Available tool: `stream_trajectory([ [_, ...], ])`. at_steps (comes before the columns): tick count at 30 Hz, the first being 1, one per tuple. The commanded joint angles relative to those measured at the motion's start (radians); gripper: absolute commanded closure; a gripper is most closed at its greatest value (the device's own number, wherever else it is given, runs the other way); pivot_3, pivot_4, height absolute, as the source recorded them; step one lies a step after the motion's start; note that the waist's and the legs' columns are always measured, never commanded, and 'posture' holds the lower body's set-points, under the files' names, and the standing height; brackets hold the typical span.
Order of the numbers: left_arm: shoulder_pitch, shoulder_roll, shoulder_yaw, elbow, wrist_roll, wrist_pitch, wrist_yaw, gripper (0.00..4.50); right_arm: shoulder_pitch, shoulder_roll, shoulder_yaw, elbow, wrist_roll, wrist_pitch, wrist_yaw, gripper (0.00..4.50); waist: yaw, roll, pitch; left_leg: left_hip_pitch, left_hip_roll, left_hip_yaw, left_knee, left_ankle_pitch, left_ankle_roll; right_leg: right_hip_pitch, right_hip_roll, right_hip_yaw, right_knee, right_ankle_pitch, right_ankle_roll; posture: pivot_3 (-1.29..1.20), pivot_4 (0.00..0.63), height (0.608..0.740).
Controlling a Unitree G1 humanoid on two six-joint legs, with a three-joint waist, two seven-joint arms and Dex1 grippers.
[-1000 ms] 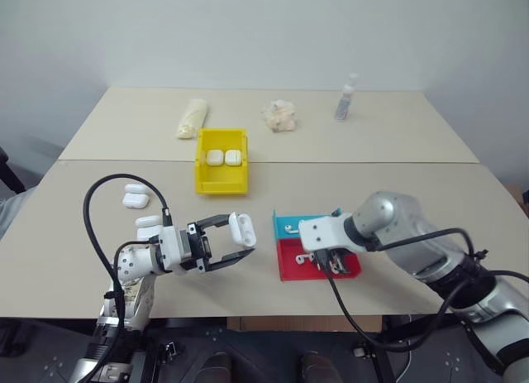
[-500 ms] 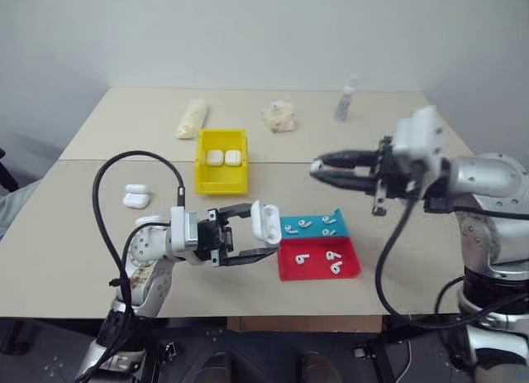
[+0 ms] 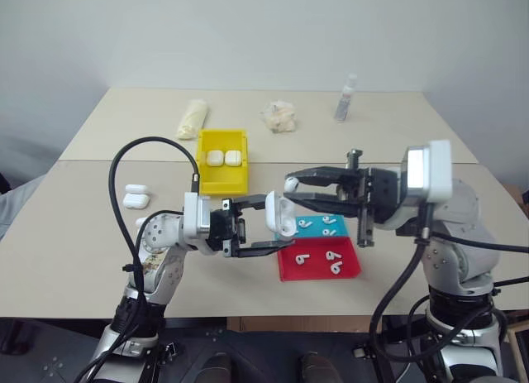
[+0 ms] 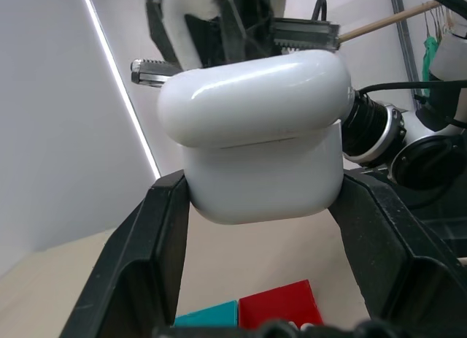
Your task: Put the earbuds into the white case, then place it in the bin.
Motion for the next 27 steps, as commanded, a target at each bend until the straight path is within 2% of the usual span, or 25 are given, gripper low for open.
stream_trajectory([
  [1,0.001,0.004,0.007,-0.045,0.000,0.006,0.015,1.77,-0.003,-0.007,0.002,-0.009,0.021,-0.042,-0.005,3.83,0.000,0.000,0.000,0.000,0.000,0.000,0.000,0.000,0.000,0.000,0.000,0.000,0.000,0.000,0.000,0.00,0.150,0.740],
  [26,0.005,-0.007,0.014,-0.034,0.016,-0.004,0.017,1.77,0.033,-0.064,0.075,0.045,-0.014,-0.087,-0.011,3.83,0.001,0.000,0.000,0.000,0.000,0.000,0.000,0.000,0.000,0.000,0.000,0.000,0.000,0.000,0.000,0.00,0.150,0.740],
  [27,0.006,-0.007,0.014,-0.034,0.017,-0.005,0.016,1.77,0.033,-0.072,0.077,0.043,-0.007,-0.074,-0.009,3.48,0.001,0.000,0.000,0.000,0.000,0.000,0.000,0.000,0.000,0.000,0.000,0.000,0.000,0.000,0.000,0.00,0.150,0.740],
])
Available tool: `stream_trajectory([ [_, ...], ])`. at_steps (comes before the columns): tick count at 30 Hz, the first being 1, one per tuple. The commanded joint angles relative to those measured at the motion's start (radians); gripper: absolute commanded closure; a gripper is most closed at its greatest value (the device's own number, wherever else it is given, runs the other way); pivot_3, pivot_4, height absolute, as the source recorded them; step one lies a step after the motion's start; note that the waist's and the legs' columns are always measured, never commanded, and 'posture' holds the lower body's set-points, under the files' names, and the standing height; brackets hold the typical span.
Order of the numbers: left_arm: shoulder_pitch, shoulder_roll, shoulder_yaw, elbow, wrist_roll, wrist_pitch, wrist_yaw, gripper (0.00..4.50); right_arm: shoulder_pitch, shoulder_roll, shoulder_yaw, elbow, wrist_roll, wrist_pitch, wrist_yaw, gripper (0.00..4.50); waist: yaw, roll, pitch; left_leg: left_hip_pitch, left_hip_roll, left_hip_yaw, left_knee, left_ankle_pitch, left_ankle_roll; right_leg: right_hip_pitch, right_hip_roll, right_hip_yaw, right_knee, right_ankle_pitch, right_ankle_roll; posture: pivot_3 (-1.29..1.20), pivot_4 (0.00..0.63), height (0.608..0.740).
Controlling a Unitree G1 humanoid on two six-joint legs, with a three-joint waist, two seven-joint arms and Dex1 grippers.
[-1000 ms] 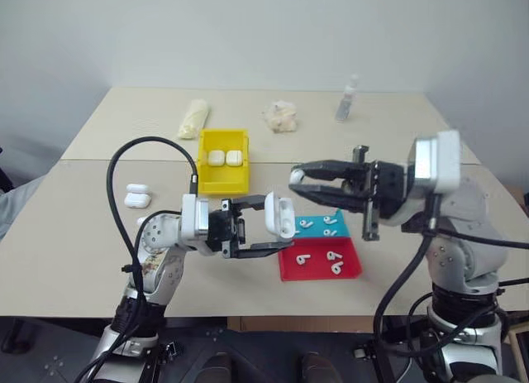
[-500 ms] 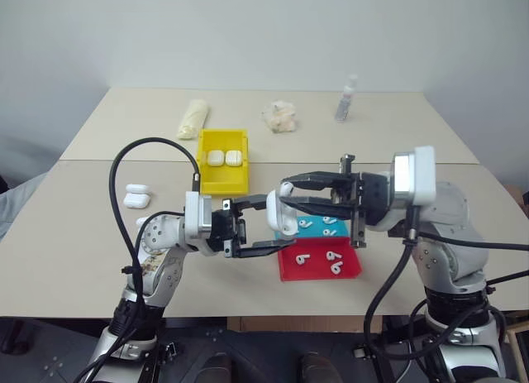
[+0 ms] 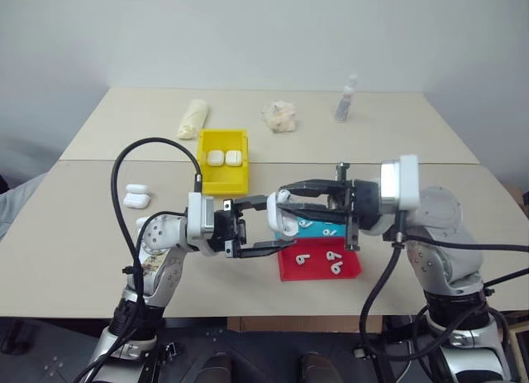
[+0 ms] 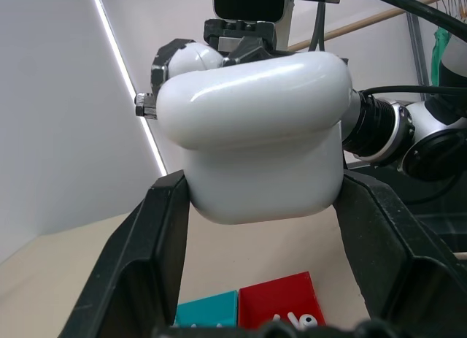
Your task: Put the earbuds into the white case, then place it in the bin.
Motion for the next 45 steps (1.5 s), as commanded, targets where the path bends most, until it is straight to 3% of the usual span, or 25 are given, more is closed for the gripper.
stream_trajectory([
  [1,-0.007,-0.008,0.014,-0.020,-0.013,-0.023,-0.001,1.77,0.000,-0.029,0.005,-0.018,0.014,0.009,0.013,3.08,0.000,0.000,0.000,0.000,0.000,0.000,0.000,0.000,0.000,0.000,0.000,0.000,0.000,0.000,0.000,0.00,0.150,0.740],
  [6,-0.007,-0.012,0.014,-0.006,-0.005,-0.032,-0.008,1.77,0.014,-0.045,0.024,-0.016,-0.024,-0.043,0.023,1.55,0.000,0.000,0.000,0.000,0.000,0.000,0.000,0.000,0.000,0.000,0.000,0.000,0.000,0.000,0.000,0.00,0.150,0.740],
  [14,0.013,0.014,0.024,0.066,0.043,-0.084,-0.033,1.77,0.005,-0.105,-0.022,-0.018,0.029,-0.046,0.080,1.55,0.001,0.000,0.000,0.000,0.000,0.000,0.000,0.000,0.000,0.000,0.000,0.000,0.000,0.000,0.000,0.00,0.150,0.740],
  [18,0.070,0.088,0.048,0.125,0.096,-0.154,-0.069,1.77,-0.093,-0.249,-0.026,0.048,0.000,0.087,0.086,1.55,-0.004,0.001,0.000,0.001,0.000,0.001,0.000,0.000,0.000,0.000,0.000,0.001,0.000,0.000,0.000,0.00,0.150,0.740],
  [21,0.138,0.145,0.080,0.118,0.094,-0.170,-0.079,1.77,-0.243,-0.362,0.093,0.174,-0.139,0.178,0.126,1.55,-0.008,0.002,0.001,0.002,0.001,0.001,-0.001,0.000,0.000,-0.002,0.000,0.003,0.000,0.000,0.000,0.00,0.150,0.740],
  [24,0.175,0.167,0.086,0.113,0.108,-0.188,-0.072,1.77,-0.360,-0.390,0.214,0.263,-0.259,0.205,0.173,1.55,-0.004,0.002,0.001,0.002,0.001,0.004,-0.002,0.000,0.000,-0.002,0.001,0.003,0.000,0.000,-0.001,0.00,0.150,0.740],
  [29,0.215,0.157,0.076,0.105,0.143,-0.215,-0.038,1.77,-0.569,-0.321,0.499,0.507,-0.574,0.070,0.289,1.55,-0.005,0.002,0.001,0.001,0.001,0.008,-0.001,0.000,0.001,-0.003,0.001,0.004,0.000,0.000,-0.001,0.00,0.150,0.740],
  [33,0.225,0.144,0.060,0.089,0.160,-0.221,-0.016,1.77,-0.657,-0.229,0.611,0.688,-0.714,-0.102,0.321,1.55,-0.004,0.003,0.001,0.000,0.001,0.008,-0.002,0.000,0.000,-0.005,0.001,0.003,0.000,0.000,-0.001,0.00,0.150,0.740],
  [39,0.243,0.144,0.053,0.072,0.172,-0.223,0.008,1.77,-0.740,-0.086,0.664,0.936,-0.815,-0.262,0.330,1.55,-0.006,0.003,0.002,-0.001,0.001,0.009,-0.002,0.000,0.000,-0.005,0.001,0.003,0.000,0.000,-0.001,0.00,0.150,0.740],
  [45,0.270,0.159,0.060,0.047,0.174,-0.219,0.024,1.77,-0.749,-0.014,0.676,1.075,-0.879,-0.381,0.321,1.55,-0.007,0.003,0.002,-0.001,0.001,0.009,-0.002,0.000,0.000,-0.005,0.001,0.003,0.002,0.000,-0.001,0.00,0.150,0.740],
])
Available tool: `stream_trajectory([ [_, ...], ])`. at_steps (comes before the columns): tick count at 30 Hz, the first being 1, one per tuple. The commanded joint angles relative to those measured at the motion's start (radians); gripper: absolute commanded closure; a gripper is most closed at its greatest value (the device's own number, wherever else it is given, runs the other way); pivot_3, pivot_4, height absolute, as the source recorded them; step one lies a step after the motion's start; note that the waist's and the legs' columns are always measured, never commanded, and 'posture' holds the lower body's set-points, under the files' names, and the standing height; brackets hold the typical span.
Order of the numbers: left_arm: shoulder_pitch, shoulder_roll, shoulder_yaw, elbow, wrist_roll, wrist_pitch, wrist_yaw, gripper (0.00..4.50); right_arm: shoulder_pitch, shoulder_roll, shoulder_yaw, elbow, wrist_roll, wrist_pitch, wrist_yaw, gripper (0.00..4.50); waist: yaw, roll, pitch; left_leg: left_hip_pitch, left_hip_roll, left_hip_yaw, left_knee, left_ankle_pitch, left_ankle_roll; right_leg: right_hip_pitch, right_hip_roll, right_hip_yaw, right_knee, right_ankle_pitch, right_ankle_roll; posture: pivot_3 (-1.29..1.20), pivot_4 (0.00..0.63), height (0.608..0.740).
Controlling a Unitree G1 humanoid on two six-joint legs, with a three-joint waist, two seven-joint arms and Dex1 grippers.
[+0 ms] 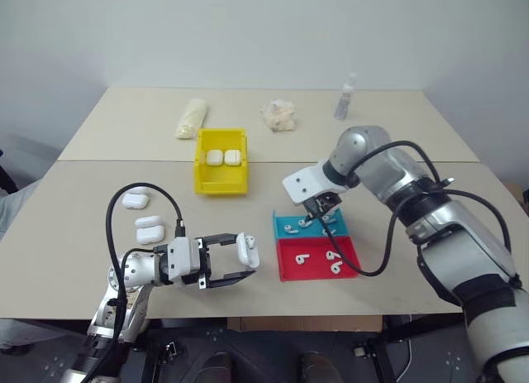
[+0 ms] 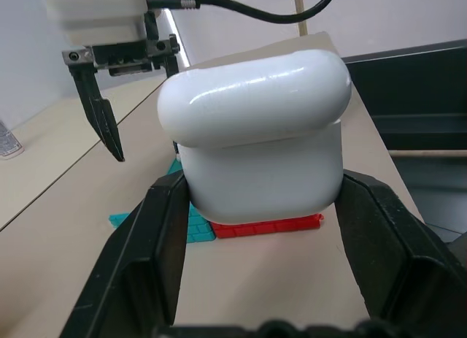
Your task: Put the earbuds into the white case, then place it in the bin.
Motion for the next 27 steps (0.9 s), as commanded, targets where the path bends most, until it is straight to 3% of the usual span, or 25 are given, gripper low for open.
stream_trajectory([
  [1,0.020,0.016,0.010,-0.053,0.000,-0.020,0.016,1.77,-0.023,0.017,-0.016,0.044,-0.026,-0.072,0.001,1.55,-0.002,0.000,0.000,0.000,0.000,0.000,0.000,0.000,0.000,0.000,0.000,0.000,0.001,0.000,0.000,0.00,0.150,0.740],
  [10,0.041,0.021,0.010,-0.098,-0.009,0.004,0.048,1.77,-0.011,0.080,-0.030,0.127,-0.074,-0.128,-0.035,1.55,-0.004,0.001,0.000,0.001,0.000,0.000,0.000,0.000,-0.001,0.000,0.000,0.000,0.003,0.000,0.000,0.00,0.150,0.740],
  [27,0.031,0.023,-0.002,-0.081,-0.003,-0.009,0.051,1.77,-0.011,0.088,-0.027,0.220,-0.126,-0.210,-0.078,1.55,-0.015,0.001,0.001,0.001,0.000,0.000,-0.001,0.000,-0.001,0.000,0.000,0.000,0.003,0.000,0.000,0.00,0.150,0.740],
])
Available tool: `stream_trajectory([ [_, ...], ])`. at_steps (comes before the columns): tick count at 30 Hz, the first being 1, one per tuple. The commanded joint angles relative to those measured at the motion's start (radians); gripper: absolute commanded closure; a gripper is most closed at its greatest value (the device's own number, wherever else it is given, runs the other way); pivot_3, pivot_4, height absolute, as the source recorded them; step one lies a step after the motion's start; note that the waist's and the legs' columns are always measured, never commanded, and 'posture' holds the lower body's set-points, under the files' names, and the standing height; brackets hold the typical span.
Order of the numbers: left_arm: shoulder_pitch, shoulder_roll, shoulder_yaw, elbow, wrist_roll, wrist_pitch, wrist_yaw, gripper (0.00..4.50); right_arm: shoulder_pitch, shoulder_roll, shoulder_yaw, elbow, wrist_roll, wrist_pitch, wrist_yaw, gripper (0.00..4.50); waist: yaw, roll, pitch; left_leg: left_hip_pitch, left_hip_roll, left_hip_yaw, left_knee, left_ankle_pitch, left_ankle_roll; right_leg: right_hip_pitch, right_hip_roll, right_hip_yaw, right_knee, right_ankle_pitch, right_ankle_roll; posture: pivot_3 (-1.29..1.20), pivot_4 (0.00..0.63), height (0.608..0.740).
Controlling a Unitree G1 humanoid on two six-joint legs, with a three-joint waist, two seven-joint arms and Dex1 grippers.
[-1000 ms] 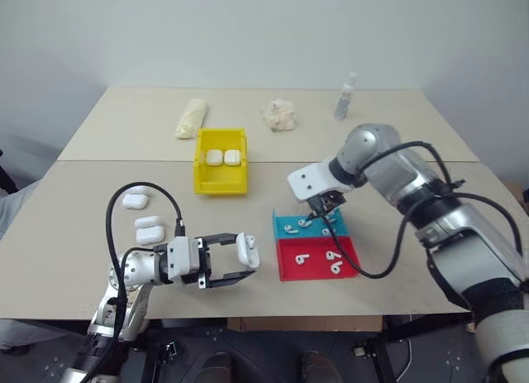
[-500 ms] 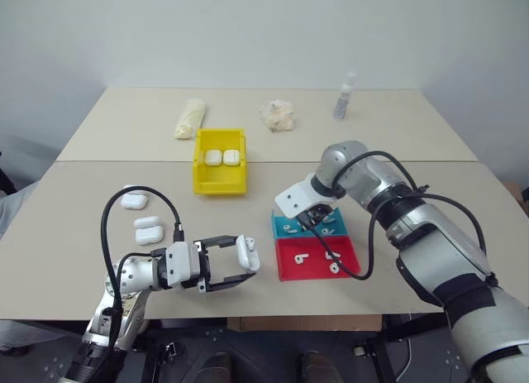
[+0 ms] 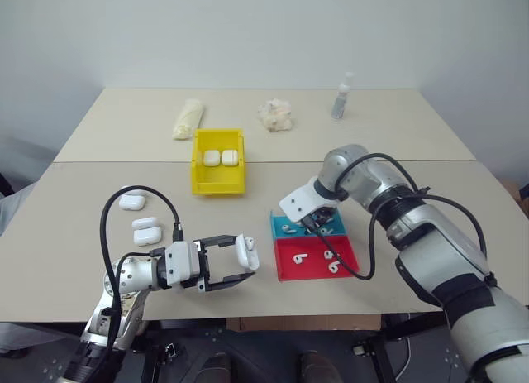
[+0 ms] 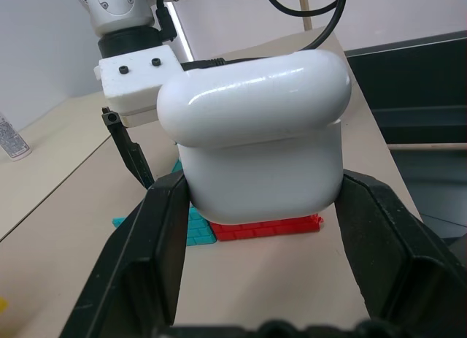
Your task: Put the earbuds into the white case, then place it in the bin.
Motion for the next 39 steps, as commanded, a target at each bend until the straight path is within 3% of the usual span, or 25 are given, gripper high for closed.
stream_trajectory([
  [1,-0.005,0.000,0.000,-0.017,-0.013,-0.016,0.002,1.77,-0.011,0.005,-0.025,0.011,-0.012,-0.022,-0.013,1.55,-0.002,0.000,0.000,0.000,0.000,0.000,0.000,0.000,0.000,0.000,0.000,0.000,0.000,0.000,0.000,0.00,0.150,0.740],
  [6,-0.013,-0.001,0.001,-0.005,-0.013,-0.020,-0.001,1.77,-0.011,0.010,-0.026,0.030,-0.022,-0.032,-0.028,1.55,-0.004,0.000,0.000,0.001,0.000,0.000,0.000,0.000,0.000,0.001,0.000,0.000,0.000,0.000,0.000,0.00,0.150,0.740],
  [7,-0.013,0.000,0.001,-0.004,-0.012,-0.020,-0.001,1.77,-0.010,0.011,-0.028,0.030,-0.022,-0.034,-0.028,1.93,-0.005,0.000,0.000,0.002,0.000,0.000,0.000,0.000,0.000,0.001,0.000,0.000,0.000,0.000,0.000,0.00,0.150,0.740],
  [18,-0.009,-0.004,-0.001,-0.008,-0.005,-0.021,0.006,1.77,-0.004,0.019,-0.040,0.046,-0.042,-0.066,-0.040,1.93,-0.007,0.000,0.000,0.002,0.000,0.000,0.000,0.000,0.000,0.001,0.000,0.000,0.000,0.000,0.000,0.00,0.150,0.740],
  [21,-0.008,-0.004,-0.001,-0.010,-0.004,-0.020,0.008,1.77,-0.005,0.021,-0.044,0.051,-0.046,-0.072,-0.041,2.81,-0.007,0.000,0.000,0.002,0.000,0.000,0.000,0.000,0.000,0.001,0.000,0.000,0.000,0.000,0.000,0.00,0.150,0.740],
  [34,-0.011,-0.007,-0.003,-0.010,-0.005,-0.021,0.009,1.77,0.004,0.026,-0.049,0.059,-0.052,-0.096,-0.045,2.81,-0.009,0.000,0.000,0.002,0.000,0.000,-0.001,0.000,0.000,0.001,0.000,0.000,0.000,0.000,0.000,0.00,0.150,0.740],
  [39,-0.012,-0.007,-0.003,-0.012,-0.005,-0.019,0.011,1.77,0.013,0.022,-0.046,0.057,-0.060,-0.100,-0.050,3.88,-0.009,0.000,0.000,0.003,0.000,0.000,-0.001,0.000,0.000,0.001,0.000,0.000,0.000,0.000,0.000,0.00,0.150,0.740],
])
